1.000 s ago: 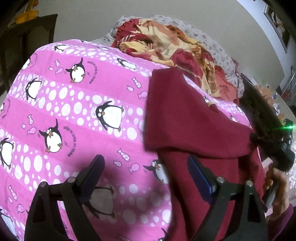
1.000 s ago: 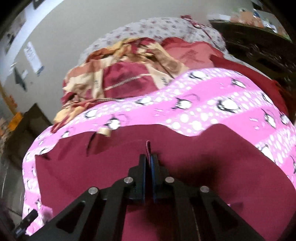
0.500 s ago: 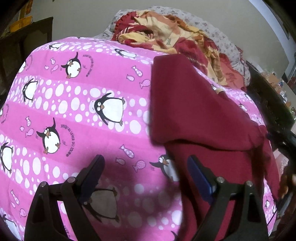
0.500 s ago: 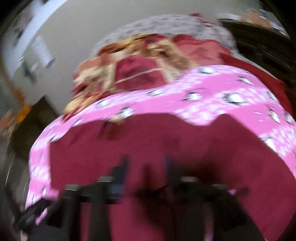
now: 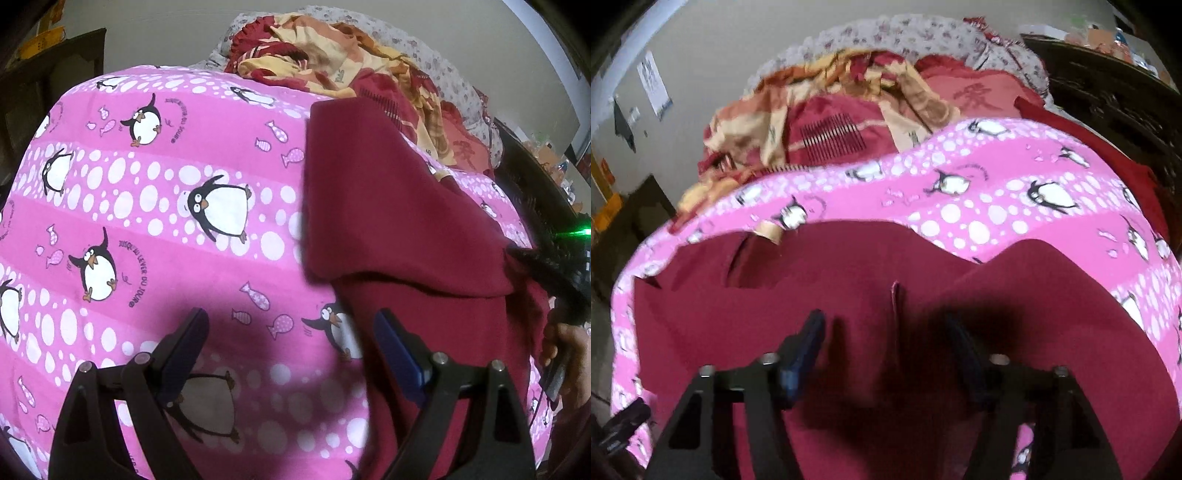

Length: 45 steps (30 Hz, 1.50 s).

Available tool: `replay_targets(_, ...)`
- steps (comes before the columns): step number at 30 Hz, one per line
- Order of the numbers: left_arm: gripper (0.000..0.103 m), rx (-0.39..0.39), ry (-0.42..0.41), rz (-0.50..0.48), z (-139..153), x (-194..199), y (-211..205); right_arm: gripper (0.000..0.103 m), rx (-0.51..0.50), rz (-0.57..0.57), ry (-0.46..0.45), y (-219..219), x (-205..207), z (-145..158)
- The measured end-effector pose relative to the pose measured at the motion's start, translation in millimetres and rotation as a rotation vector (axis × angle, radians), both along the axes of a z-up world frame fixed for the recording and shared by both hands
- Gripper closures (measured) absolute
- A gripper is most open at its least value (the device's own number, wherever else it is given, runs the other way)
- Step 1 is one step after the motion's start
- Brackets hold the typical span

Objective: Fold small clothes

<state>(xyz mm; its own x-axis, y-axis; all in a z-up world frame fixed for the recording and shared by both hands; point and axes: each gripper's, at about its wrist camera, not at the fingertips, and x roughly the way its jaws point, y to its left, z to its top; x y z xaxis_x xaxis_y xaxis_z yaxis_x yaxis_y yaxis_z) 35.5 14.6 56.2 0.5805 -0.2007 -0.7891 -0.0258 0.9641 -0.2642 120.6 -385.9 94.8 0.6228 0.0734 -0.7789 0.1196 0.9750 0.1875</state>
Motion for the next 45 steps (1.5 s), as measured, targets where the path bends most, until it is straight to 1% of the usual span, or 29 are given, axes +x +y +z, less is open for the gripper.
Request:
replay_targets(1, 0.013, -0.003, 0.002, 0.0, -0.1, 0.5, 0.0, 0.078, -0.006, 0.0, -0.003, -1.1, -0.4, -0.7)
replay_targets(3, 0.013, -0.005, -0.001, 0.002, 0.3, 1.6, 0.3, 0.088, -0.002, 0.008, -0.037, -5.3, -8.2, 6.1)
replay_targets(6, 0.013, 0.003, 0.0, 0.008, -2.1, 4.8, 0.5, 0.091, -0.033, -0.002, -0.099, -11.3, -22.7, 21.9)
replay_targets(8, 0.013, 0.008, 0.013, 0.012, -5.4, 6.8, -0.3, 0.092, -0.013, -0.051, -0.122, -22.6, -28.8, 26.9)
replay_targets(12, 0.013, 0.025, 0.025, 0.007, -9.5, 9.2, -4.4, 0.094, -0.026, -0.127, -0.083, -30.7, -21.6, 18.1)
replay_targets(14, 0.013, 0.051, 0.017, 0.015, -8.6, 10.3, -4.0, 0.094, -0.022, -0.133, -0.053, -29.7, -18.5, 13.8)
replay_targets(15, 0.013, 0.059, 0.016, 0.022, -8.6, 11.5, -2.8, 0.093, -0.01, -0.126, -0.052, -28.2, -19.6, 15.2)
replay_targets(18, 0.013, 0.066, 0.031, 0.025, -10.8, 20.6, 0.1, 0.091, 0.061, -0.091, -0.085, -21.0, -35.2, 28.9)
replay_targets(19, 0.013, 0.073, 0.039, 0.02, -10.8, 24.2, 0.2, 0.083, 0.106, -0.058, -0.089, -15.1, -43.2, 33.6)
replay_targets(20, 0.013, 0.083, 0.039, 0.017, -8.8, 25.8, 0.6, 0.065, 0.155, -0.012, -0.095, -6.6, -52.8, 37.2)
replay_targets(21, 0.013, 0.087, 0.031, 0.02, -6.3, 25.9, 1.6, 0.054, 0.193, 0.034, -0.1, 2.4, -60.3, 39.5)
replay_targets(22, 0.013, 0.085, 0.014, 0.028, -2.8, 24.5, 4.5, 0.034, 0.233, 0.091, -0.109, 13.1, -67.9, 41.6)
replay_targets(23, 0.013, 0.078, -0.001, 0.038, -0.2, 22.4, 8.1, 0.029, 0.263, 0.155, -0.117, 25.7, -75.0, 43.2)
replay_targets(25, 0.013, 0.077, 0.001, 0.052, 0.2, 20.7, 13.9, 0.029, 0.296, 0.252, -0.112, 51.4, -84.1, 42.2)
replay_targets(28, 0.013, 0.074, 0.022, 0.058, -1.3, 17.7, 19.2, 0.029, 0.396, 0.323, -0.06, 80.2, -82.9, 28.5)
replay_targets(30, 0.013, 0.079, 0.022, 0.057, 0.4, 13.7, 20.8, 0.029, 0.421, 0.356, -0.024, 100.2, -80.7, 19.7)
replay_targets(32, 0.013, 0.087, 0.011, 0.061, 4.3, 7.6, 25.3, 0.029, 0.404, 0.388, -0.01, 120.9, -82.0, 16.1)
replay_targets(34, 0.013, 0.092, 0.0, 0.067, 5.5, 1.6, 30.5, 0.029, 0.424, 0.459, -0.004, 147.3, -83.3, 14.6)
replay_targets(37, 0.013, 0.102, 0.014, 0.085, 2.7, -8.5, 42.7, 0.029, 0.399, 0.533, 0.044, 188.1, -76.4, 3.7)
replay_targets(39, 0.013, 0.094, 0.024, 0.1, 0.7, -15.2, 52.9, 0.029, 0.367, 0.537, 0.057, 208.6, -65.1, -6.9)
replay_targets(42, 0.013, 0.076, 0.032, 0.142, -1.5, -26.8, 74.0, 0.029, 0.357, 0.518, 0.055, 230.6, -45.4, -20.6)
replay_targets(45, 0.013, 0.052, 0.034, 0.189, -2.4, -36.5, 97.6, 0.029, 0.316, 0.506, 0.0, 247.6, -27.7, -22.8)
